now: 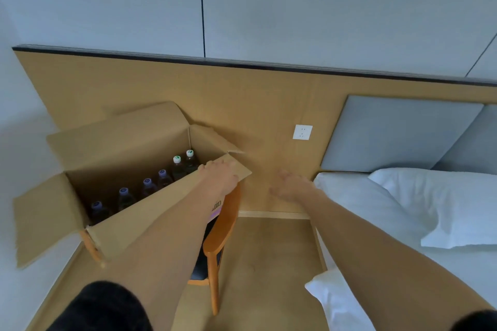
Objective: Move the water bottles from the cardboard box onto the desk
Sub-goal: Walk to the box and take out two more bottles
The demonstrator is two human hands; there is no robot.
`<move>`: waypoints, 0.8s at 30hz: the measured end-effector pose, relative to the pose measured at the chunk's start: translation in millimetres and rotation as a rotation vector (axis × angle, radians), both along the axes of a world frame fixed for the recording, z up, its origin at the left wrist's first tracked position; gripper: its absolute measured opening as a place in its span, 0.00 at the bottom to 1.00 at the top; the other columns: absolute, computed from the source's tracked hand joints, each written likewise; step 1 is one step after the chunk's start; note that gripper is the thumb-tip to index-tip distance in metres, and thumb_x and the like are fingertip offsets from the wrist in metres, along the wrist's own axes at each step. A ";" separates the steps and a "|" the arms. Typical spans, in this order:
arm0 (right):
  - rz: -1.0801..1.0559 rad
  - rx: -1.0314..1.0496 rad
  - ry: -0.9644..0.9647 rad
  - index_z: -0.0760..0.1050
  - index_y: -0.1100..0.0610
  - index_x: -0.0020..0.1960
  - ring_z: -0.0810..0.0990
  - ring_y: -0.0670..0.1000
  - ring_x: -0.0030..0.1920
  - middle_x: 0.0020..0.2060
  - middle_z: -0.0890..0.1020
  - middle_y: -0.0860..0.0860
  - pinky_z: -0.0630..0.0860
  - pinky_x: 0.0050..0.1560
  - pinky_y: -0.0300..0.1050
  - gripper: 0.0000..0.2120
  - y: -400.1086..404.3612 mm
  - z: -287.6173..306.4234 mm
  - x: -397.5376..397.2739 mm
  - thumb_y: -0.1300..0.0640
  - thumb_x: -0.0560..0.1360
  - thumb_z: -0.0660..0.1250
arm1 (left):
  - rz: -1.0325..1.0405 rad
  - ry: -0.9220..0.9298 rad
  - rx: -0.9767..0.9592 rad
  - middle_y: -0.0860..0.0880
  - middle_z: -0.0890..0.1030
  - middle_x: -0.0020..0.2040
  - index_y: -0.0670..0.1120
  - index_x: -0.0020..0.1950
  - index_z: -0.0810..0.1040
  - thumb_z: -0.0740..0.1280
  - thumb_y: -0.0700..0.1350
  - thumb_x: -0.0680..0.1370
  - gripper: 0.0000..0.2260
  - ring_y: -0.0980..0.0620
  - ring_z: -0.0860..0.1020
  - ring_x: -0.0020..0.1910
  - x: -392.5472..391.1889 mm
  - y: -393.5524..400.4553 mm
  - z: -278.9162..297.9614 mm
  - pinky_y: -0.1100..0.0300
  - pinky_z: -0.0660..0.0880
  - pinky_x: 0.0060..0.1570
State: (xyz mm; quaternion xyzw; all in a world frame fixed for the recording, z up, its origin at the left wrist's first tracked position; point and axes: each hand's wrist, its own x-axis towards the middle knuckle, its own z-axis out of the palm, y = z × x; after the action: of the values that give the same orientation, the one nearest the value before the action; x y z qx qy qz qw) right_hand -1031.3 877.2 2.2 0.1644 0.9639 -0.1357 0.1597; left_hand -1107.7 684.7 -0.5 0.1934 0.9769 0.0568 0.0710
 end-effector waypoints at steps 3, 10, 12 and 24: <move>-0.012 0.020 -0.006 0.57 0.49 0.80 0.67 0.60 0.74 0.74 0.68 0.56 0.66 0.72 0.59 0.33 3.8 7.3 -52.2 0.37 0.79 0.58 | -0.011 0.014 0.055 0.44 0.75 0.64 0.50 0.73 0.69 0.57 0.47 0.81 0.19 0.41 0.73 0.64 -48.8 -0.1 -4.3 0.45 0.69 0.63; 0.075 0.048 0.015 0.57 0.47 0.80 0.68 0.61 0.73 0.75 0.68 0.56 0.67 0.71 0.59 0.33 -32.1 -2.5 -163.6 0.36 0.79 0.59 | 0.105 -0.085 0.128 0.45 0.73 0.70 0.53 0.75 0.68 0.57 0.53 0.82 0.21 0.41 0.71 0.68 -144.7 -36.2 -27.0 0.43 0.65 0.67; 0.124 0.048 0.002 0.57 0.47 0.80 0.68 0.61 0.73 0.74 0.68 0.57 0.67 0.71 0.59 0.33 -46.3 -8.1 -187.4 0.36 0.79 0.59 | 0.139 -0.109 0.104 0.45 0.72 0.71 0.52 0.76 0.66 0.58 0.52 0.82 0.22 0.41 0.71 0.69 -159.7 -52.4 -37.4 0.44 0.65 0.67; 0.512 0.012 -0.031 0.58 0.45 0.80 0.70 0.59 0.71 0.73 0.70 0.55 0.70 0.67 0.53 0.31 -135.6 -47.0 -326.6 0.38 0.81 0.60 | 0.442 -0.219 0.095 0.45 0.69 0.75 0.54 0.80 0.60 0.57 0.55 0.84 0.25 0.40 0.69 0.71 -229.8 -163.4 -74.3 0.43 0.68 0.68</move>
State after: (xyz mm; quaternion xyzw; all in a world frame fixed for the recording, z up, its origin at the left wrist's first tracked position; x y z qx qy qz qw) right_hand -1357.9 741.6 -44.8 -0.0822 0.9723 -0.0827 0.2025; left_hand -1337.6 521.3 -74.8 -0.0293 0.9782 0.1375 0.1531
